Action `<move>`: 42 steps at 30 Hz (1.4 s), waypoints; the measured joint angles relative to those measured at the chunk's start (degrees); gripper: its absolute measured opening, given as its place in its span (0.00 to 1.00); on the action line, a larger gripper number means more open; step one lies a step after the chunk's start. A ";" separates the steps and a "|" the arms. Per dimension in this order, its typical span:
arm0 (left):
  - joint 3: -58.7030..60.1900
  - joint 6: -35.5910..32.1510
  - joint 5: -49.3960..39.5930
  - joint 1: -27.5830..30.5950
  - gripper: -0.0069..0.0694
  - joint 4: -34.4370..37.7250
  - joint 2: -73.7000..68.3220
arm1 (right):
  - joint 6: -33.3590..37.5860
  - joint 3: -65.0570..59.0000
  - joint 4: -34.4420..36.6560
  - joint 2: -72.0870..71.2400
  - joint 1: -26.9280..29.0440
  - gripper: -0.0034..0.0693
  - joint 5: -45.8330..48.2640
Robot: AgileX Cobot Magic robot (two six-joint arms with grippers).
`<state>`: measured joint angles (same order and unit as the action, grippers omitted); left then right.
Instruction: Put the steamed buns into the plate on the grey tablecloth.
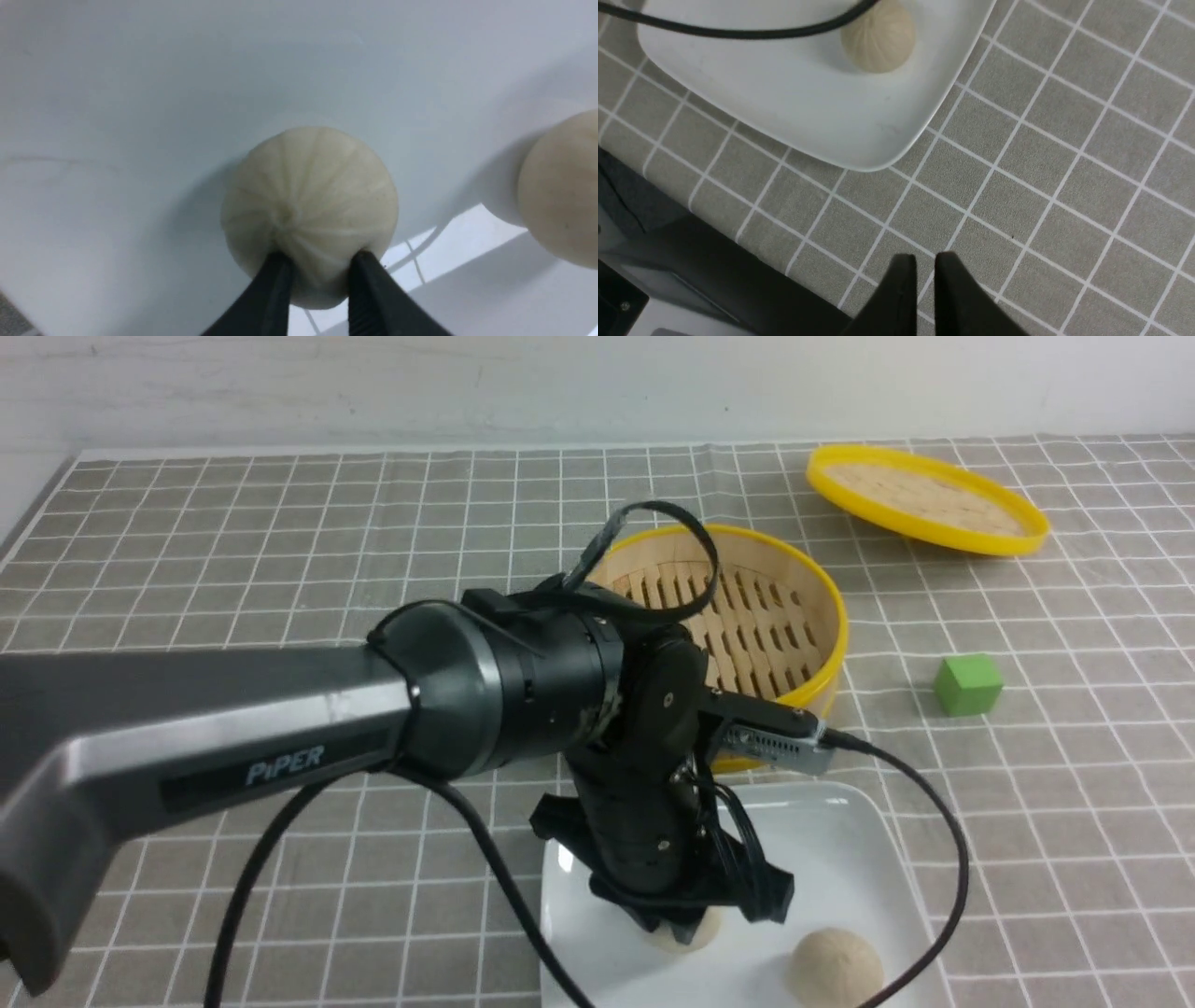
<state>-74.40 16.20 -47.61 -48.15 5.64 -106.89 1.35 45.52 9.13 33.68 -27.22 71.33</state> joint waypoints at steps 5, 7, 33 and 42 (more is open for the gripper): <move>-0.27 0.04 -0.17 0.00 0.57 -0.08 1.53 | -3.42 0.05 -1.57 -12.20 0.00 0.16 0.64; -0.84 0.04 -0.24 0.00 0.61 -0.12 3.01 | -4.85 0.05 -2.44 -16.70 0.00 0.17 0.71; -3.33 0.04 -13.37 0.00 0.14 -13.49 25.66 | -8.28 -27.17 -7.35 -30.13 0.00 0.03 -46.69; -3.33 0.04 -13.94 0.00 0.11 -13.89 25.66 | -8.28 -27.34 -7.35 -30.13 0.00 0.04 -47.52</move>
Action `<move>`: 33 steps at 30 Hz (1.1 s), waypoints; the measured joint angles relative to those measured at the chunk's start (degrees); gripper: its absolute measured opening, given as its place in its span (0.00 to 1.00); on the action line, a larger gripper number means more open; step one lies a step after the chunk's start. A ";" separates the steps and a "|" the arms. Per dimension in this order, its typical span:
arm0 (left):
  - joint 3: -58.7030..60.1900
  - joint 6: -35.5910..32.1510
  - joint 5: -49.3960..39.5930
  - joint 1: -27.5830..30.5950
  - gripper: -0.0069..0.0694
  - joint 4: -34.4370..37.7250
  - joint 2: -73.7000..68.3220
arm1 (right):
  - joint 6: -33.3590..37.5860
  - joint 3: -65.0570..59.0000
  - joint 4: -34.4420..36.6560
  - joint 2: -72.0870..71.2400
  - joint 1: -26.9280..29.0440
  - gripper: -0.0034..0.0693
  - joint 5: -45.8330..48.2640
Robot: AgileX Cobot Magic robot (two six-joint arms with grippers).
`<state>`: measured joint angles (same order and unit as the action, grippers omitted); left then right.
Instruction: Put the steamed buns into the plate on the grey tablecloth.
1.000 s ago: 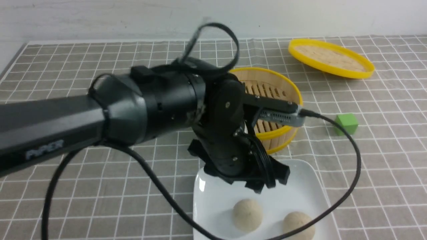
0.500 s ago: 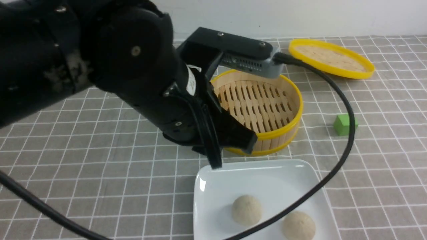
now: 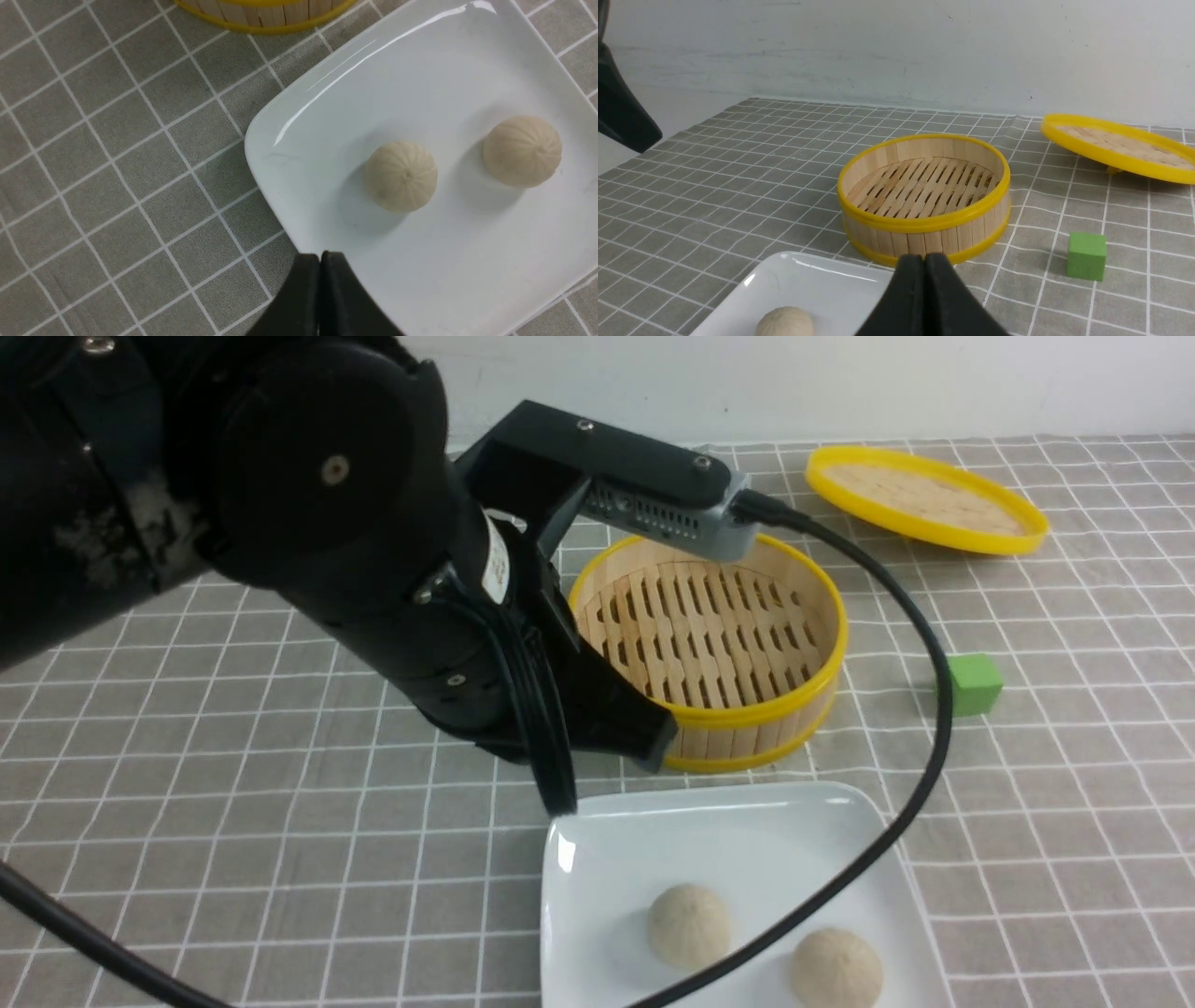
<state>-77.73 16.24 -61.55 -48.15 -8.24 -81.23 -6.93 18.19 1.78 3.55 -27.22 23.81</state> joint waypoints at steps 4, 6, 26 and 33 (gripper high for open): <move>0.00 0.00 0.00 0.00 0.11 0.00 0.00 | 0.00 0.00 0.00 0.00 0.00 0.04 0.00; 0.00 0.00 0.00 0.00 0.11 0.00 0.00 | 0.00 0.00 0.00 0.00 0.00 0.04 0.00; 0.00 0.00 -1.71 0.00 0.13 -1.35 1.58 | 0.00 -17.93 -5.15 -4.24 16.24 0.06 -1.62; 0.00 1.40 -9.24 -0.07 0.13 -8.49 8.04 | -0.03 -19.23 -5.77 -4.24 18.73 0.08 -0.94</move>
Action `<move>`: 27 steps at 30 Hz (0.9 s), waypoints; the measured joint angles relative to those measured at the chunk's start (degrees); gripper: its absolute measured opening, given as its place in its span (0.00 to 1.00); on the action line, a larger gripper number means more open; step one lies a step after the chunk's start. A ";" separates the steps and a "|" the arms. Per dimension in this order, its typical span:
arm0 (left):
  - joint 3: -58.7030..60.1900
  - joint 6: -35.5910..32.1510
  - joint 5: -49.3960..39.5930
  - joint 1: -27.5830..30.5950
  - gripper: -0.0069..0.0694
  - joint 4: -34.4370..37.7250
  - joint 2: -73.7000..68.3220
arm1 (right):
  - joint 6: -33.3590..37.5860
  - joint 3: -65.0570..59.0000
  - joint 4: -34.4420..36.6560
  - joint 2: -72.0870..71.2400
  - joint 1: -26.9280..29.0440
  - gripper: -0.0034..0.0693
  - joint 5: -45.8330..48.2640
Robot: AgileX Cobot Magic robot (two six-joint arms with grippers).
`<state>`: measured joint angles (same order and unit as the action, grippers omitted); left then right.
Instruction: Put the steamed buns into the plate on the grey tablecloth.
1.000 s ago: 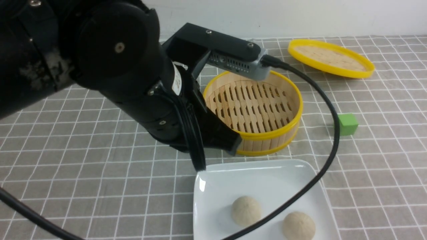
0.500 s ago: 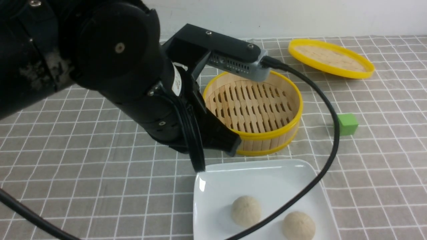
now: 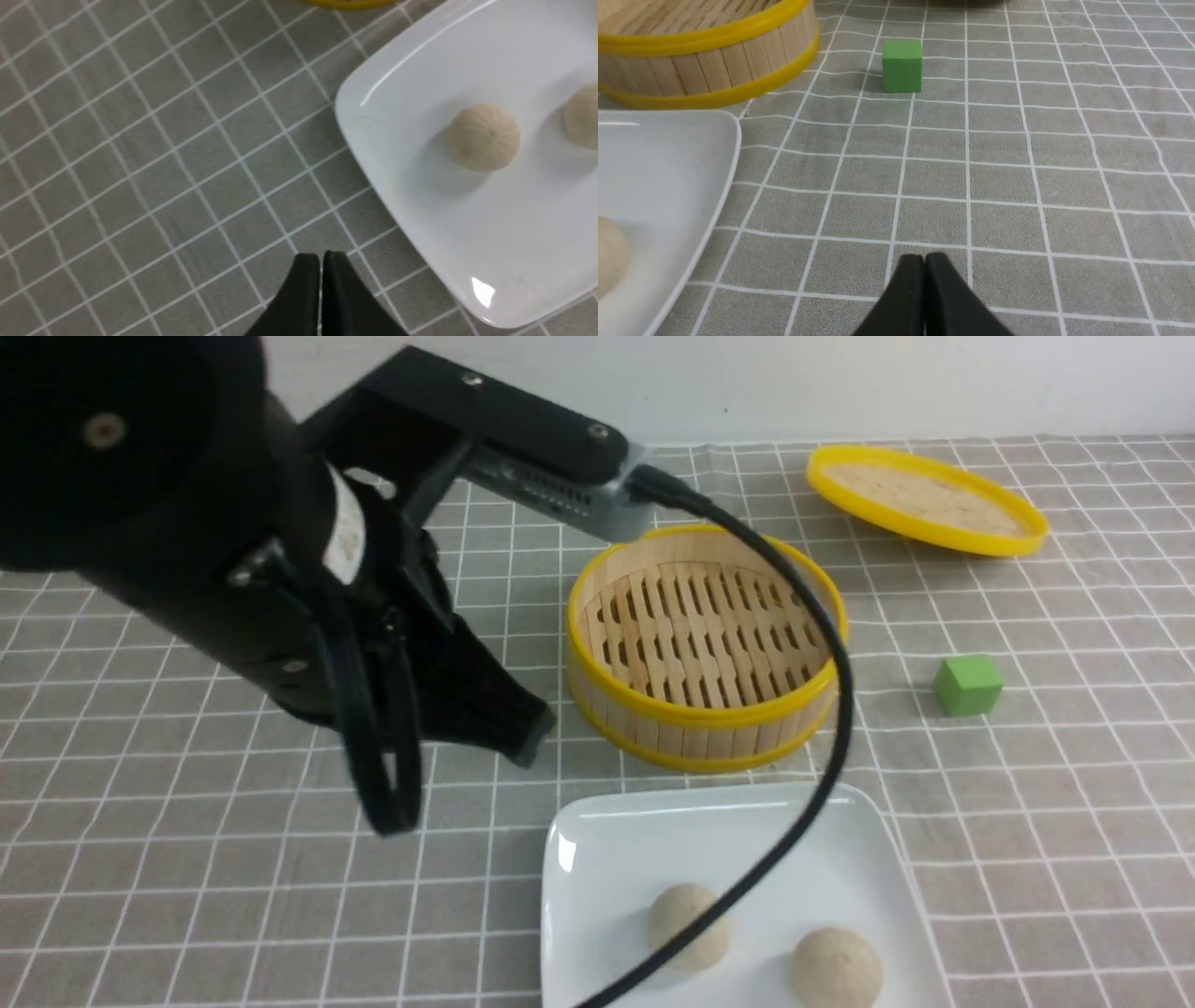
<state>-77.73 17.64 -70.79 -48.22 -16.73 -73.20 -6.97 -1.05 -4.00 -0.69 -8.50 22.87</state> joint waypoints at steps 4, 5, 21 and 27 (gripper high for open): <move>0.21 2.66 -0.06 0.00 0.13 -1.89 4.95 | 0.00 0.00 0.00 0.00 0.00 0.08 0.05; 0.59 3.14 -0.06 0.00 0.13 -2.00 6.32 | 0.00 0.00 0.00 0.00 0.00 0.08 0.05; 41.44 16.37 22.75 0.00 0.11 6.72 42.55 | 0.00 0.00 0.00 0.00 0.00 0.10 0.05; 51.49 16.84 44.85 0.00 0.12 6.80 46.88 | 0.00 0.00 0.00 0.00 0.00 0.11 0.05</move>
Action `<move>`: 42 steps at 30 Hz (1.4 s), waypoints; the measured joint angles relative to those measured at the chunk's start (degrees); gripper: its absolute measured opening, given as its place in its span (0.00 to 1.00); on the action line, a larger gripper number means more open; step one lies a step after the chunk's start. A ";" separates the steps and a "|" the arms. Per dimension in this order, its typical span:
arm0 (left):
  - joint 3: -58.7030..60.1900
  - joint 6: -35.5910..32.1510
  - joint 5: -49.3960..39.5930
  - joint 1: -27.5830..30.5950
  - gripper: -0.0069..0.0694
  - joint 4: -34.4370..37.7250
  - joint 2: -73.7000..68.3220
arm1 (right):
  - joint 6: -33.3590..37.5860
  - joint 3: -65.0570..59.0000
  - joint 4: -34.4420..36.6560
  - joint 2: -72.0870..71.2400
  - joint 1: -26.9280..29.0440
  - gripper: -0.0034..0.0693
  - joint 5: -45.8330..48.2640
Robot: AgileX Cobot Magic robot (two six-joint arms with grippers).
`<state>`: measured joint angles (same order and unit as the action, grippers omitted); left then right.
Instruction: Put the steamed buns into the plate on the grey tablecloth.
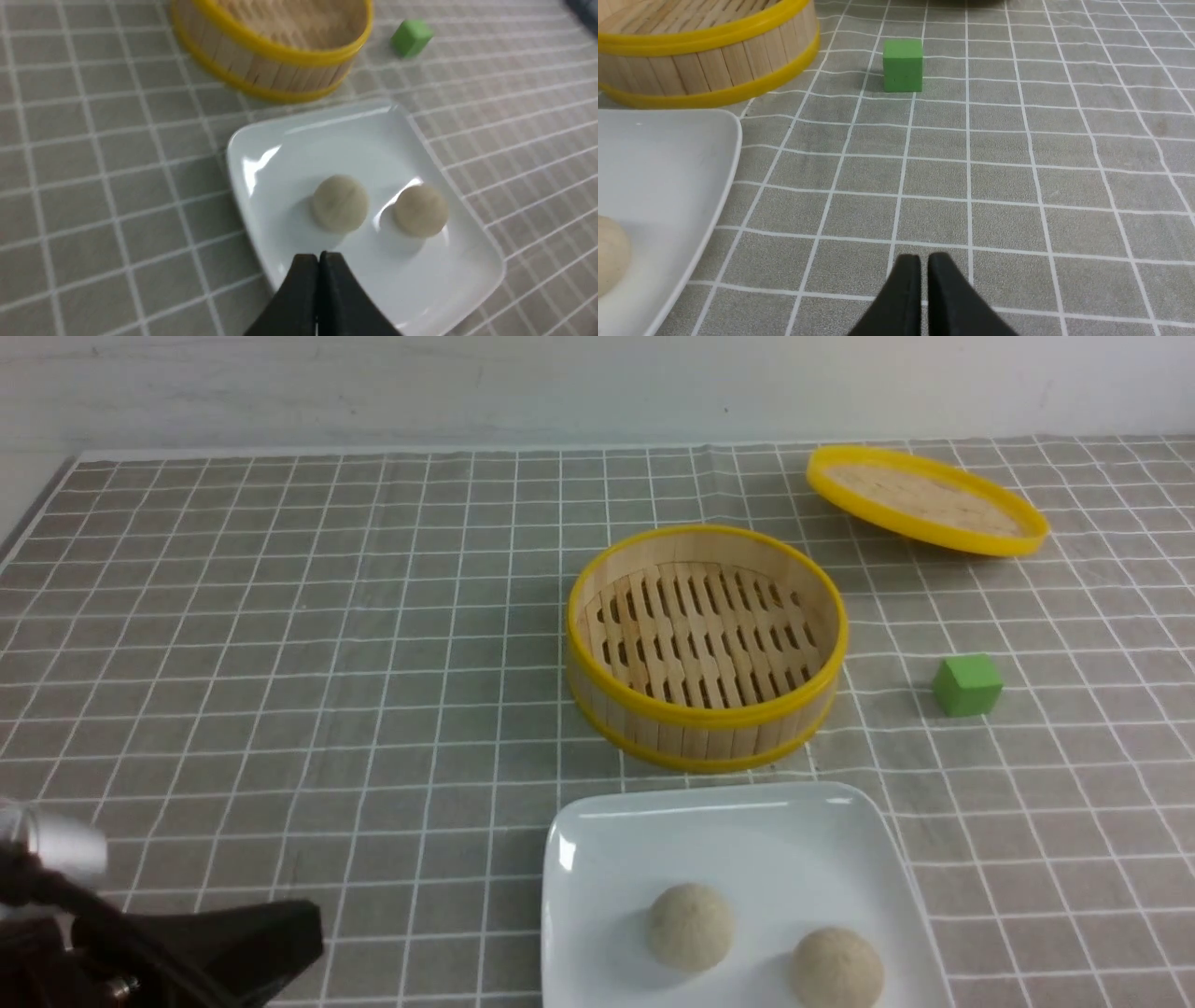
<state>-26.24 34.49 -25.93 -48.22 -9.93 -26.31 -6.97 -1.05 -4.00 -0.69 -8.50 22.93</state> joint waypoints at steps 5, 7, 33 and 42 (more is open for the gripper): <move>2.20 0.00 5.04 0.00 0.12 0.00 0.00 | 0.00 0.00 0.00 0.00 0.00 0.13 0.00; 2.32 0.06 4.71 0.00 0.13 -0.06 -0.06 | -0.04 0.00 0.00 0.00 0.00 0.13 0.00; 23.78 -20.77 11.20 36.42 0.15 4.20 23.37 | -0.04 0.00 0.00 0.00 0.00 0.17 0.00; 27.83 -21.16 9.23 47.11 0.16 2.72 26.97 | -0.04 0.00 0.00 0.00 0.00 0.18 0.00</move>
<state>1.59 13.32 -16.70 -1.11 -7.21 0.66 -7.01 -1.05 -4.00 -0.69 -8.50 22.93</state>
